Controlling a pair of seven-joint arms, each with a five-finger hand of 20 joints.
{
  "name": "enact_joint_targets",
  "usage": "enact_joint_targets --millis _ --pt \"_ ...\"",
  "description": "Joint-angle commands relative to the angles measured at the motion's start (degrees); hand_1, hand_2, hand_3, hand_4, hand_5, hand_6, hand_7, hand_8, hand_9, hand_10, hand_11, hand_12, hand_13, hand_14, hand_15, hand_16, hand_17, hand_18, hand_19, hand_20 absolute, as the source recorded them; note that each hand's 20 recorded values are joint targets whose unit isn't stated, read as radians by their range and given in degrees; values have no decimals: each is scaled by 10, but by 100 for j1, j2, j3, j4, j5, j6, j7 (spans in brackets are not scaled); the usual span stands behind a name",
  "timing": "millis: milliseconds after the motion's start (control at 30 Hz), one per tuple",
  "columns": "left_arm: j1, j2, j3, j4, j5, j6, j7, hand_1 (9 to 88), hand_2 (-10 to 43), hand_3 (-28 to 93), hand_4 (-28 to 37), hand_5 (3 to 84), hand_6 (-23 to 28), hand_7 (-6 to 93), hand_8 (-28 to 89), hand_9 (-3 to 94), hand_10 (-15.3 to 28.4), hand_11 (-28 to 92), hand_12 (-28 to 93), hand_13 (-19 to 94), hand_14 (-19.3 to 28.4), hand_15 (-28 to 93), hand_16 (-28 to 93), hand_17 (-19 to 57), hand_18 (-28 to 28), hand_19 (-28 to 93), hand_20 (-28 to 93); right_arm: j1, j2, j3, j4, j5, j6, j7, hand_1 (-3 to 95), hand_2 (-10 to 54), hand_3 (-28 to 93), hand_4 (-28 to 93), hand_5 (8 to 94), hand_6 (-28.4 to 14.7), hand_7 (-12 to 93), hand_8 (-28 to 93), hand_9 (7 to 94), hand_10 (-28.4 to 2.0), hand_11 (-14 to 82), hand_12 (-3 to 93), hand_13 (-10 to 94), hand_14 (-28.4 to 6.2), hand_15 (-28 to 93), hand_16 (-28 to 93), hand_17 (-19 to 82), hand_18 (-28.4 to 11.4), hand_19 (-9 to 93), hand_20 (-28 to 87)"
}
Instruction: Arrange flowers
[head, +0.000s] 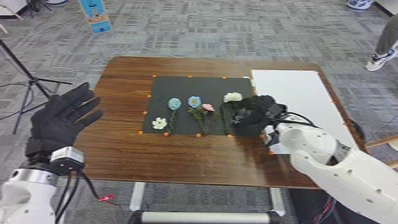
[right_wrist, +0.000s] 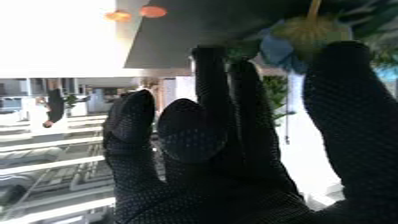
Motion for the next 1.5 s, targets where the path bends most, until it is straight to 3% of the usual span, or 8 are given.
enact_joint_targets --millis 33,333,467,600,800,900,1367,1500 --pt "-62 76 -63 0 -28 -51 5 196 -45 725 -283 347 41 200 -94 271 116 210 181 219 134 277 31 -101 221 440 116 -922 342 1147 -699 384 571 404 253 -95 807 -283 347 -42 166 -91 446 -133 116 159 607 -75 794 308 282 -214 806 517" --pt "37 76 -250 -9 -62 -190 -201 204 -47 724 -283 344 41 199 -93 266 117 206 179 216 133 271 29 -99 221 438 113 -2907 -358 3798 -421 8096 126 -2362 267 -91 886 -243 331 -36 161 -89 305 -113 102 219 111 -117 304 212 -9 -208 471 265" --pt "-7 -57 -553 38 -79 -839 -702 213 -49 722 -283 317 36 184 -90 244 109 185 176 202 138 221 27 -96 258 426 86 -3337 -708 4306 -218 9864 -734 -2998 335 -75 914 -245 365 46 154 -116 297 -59 65 203 118 -82 192 248 -33 -184 411 199" --pt "-34 -68 -689 28 133 -982 -852 232 -64 704 -283 259 23 161 -85 198 102 131 169 176 150 147 34 -94 283 440 16 -3821 -942 4826 -382 9816 -1126 -3231 305 -86 900 -237 362 49 137 -113 304 -53 49 196 142 -76 121 294 -35 -178 383 171" --pt "33 -3 -480 -68 580 -246 -364 245 -80 701 -282 255 23 161 -84 190 96 120 174 162 140 121 37 -107 232 428 8 -4485 -1312 5586 -941 8819 -1608 -3037 167 -67 835 -253 350 -41 67 -74 332 -110 27 197 209 -89 25 356 -16 -181 335 155" --pt "43 -42 -438 -49 359 -374 -256 237 -92 694 -283 264 30 166 -86 190 94 126 181 160 137 111 49 -108 216 406 35 -4730 -1471 5748 -1161 8733 -1708 -2953 126 -30 813 -262 349 -83 37 -64 325 -128 19 188 219 -102 6 352 -3 -185 322 150" --pt "-188 -263 -61 156 511 -775 -473 235 -95 645 -283 225 21 146 -78 160 82 60 178 124 137 10 55 -132 262 395 18 -5167 -2300 5656 -1474 8740 -1692 -2664 81 -10 771 -272 227 -43 5 -45 203 -119 -32 155 127 -126 -115 340 -110 -227 336 82" --pt "-142 -424 -154 104 825 -814 -564 233 -95 655 -283 220 17 149 -77 157 80 64 191 124 129 10 66 -139 261 396 19 -5104 -2366 5484 -1380 8294 -1701 -2665 106 -45 799 -266 256 -26 33 -54 222 -108 -21 164 141 -105 -107 358 -92 -208 332 74"
